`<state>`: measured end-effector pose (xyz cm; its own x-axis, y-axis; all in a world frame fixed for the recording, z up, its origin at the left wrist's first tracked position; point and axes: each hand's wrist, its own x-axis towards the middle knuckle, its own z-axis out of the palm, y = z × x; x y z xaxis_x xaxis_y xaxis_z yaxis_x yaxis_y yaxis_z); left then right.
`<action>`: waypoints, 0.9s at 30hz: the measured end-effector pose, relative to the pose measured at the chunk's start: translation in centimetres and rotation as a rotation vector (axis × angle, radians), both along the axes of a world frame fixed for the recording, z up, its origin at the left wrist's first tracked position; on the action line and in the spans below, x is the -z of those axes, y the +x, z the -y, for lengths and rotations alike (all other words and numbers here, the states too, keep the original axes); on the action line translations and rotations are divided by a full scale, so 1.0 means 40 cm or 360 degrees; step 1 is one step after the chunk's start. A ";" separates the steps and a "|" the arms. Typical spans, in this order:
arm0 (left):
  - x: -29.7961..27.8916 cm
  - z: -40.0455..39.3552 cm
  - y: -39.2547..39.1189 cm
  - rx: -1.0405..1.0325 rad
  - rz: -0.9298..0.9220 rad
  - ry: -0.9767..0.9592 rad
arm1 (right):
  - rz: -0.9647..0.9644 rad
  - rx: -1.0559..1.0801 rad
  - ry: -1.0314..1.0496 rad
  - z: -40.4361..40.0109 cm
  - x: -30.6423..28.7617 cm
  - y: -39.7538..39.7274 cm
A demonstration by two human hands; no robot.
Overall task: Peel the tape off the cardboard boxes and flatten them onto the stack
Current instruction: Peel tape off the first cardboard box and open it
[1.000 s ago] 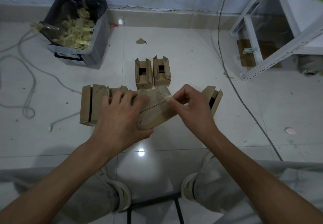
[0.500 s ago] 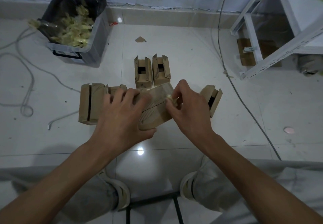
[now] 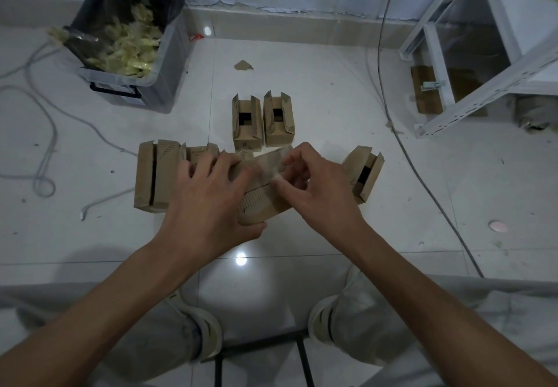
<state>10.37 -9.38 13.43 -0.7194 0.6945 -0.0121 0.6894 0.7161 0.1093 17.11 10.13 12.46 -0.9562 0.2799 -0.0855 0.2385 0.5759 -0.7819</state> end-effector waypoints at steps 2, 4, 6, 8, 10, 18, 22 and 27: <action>-0.001 -0.002 0.001 0.0010 0.0000 0.0001 | 0.0047 0.0012 -0.0124 -0.001 -0.002 0.001; -0.003 -0.003 0.000 0.0017 0.0009 0.0004 | 0.0039 0.0040 -0.0338 -0.002 -0.003 0.000; -0.004 -0.002 -0.001 0.0021 0.0010 0.0007 | 0.0011 0.0071 -0.0397 -0.009 -0.004 -0.003; -0.005 -0.004 -0.002 0.0020 0.0010 0.0010 | -0.0015 0.0059 -0.0251 -0.013 -0.003 -0.006; -0.007 -0.007 -0.003 0.0015 0.0009 0.0012 | -0.0047 0.0050 -0.0043 -0.012 -0.001 -0.006; -0.018 0.004 -0.016 -0.0014 -0.0013 0.0052 | -0.0178 0.0297 -0.0004 -0.068 -0.007 -0.023; -0.016 0.009 -0.018 -0.0020 0.0004 0.0028 | -0.0100 0.0301 -0.0068 -0.062 -0.001 -0.027; -0.017 0.016 -0.017 -0.0034 -0.0008 -0.0004 | 0.0042 0.0403 -0.0542 -0.066 0.017 -0.018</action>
<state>9.67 -10.00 14.11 -0.7339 0.6791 -0.0105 0.6747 0.7307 0.1040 16.39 12.76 11.79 -0.8570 0.4574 -0.2373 0.3618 0.2063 -0.9091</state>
